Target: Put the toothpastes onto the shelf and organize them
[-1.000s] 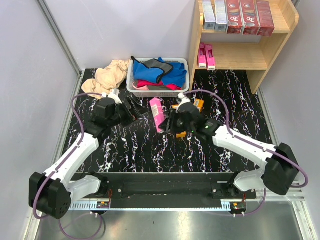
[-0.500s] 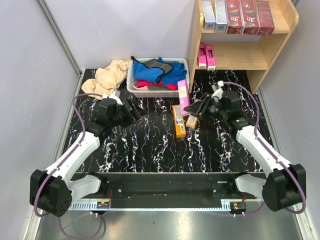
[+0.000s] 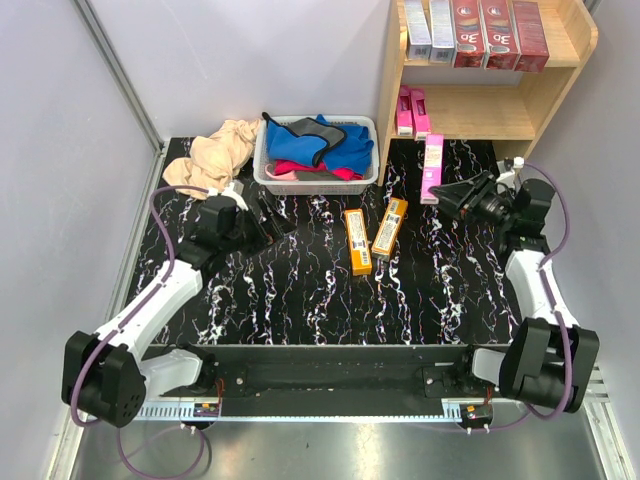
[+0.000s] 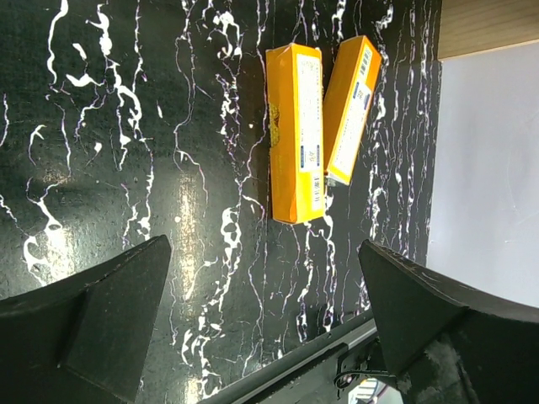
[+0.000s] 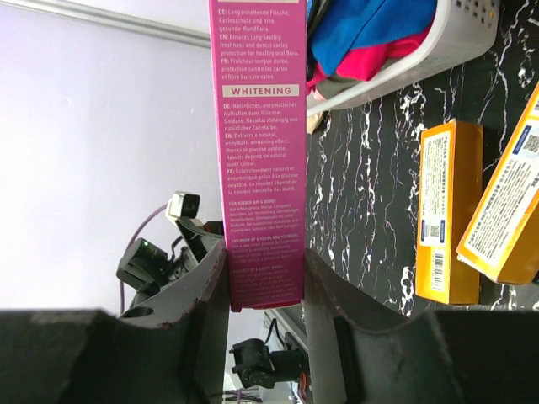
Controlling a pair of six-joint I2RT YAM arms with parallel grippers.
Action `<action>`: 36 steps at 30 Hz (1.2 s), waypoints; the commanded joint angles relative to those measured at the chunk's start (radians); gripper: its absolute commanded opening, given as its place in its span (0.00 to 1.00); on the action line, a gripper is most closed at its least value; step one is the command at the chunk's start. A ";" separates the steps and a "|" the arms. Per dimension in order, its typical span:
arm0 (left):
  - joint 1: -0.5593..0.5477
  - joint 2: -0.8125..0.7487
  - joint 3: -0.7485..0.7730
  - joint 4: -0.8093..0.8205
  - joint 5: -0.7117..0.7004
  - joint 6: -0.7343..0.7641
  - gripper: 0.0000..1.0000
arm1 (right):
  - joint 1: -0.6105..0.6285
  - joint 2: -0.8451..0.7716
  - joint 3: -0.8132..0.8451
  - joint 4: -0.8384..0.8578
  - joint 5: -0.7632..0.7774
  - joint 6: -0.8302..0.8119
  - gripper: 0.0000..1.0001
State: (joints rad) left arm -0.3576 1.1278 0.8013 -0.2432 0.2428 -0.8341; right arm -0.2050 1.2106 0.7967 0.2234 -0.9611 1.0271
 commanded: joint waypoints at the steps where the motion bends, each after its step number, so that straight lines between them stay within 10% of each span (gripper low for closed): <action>1: 0.003 0.015 0.019 0.050 0.016 0.026 0.99 | -0.051 0.049 0.110 0.097 -0.111 0.034 0.32; 36: -0.006 0.119 0.035 0.076 0.072 0.055 0.99 | -0.048 0.811 1.010 -0.361 0.022 -0.093 0.30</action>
State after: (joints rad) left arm -0.3580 1.2415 0.8017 -0.2298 0.2920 -0.7956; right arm -0.2611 1.9953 1.7168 -0.1398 -0.9379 0.9508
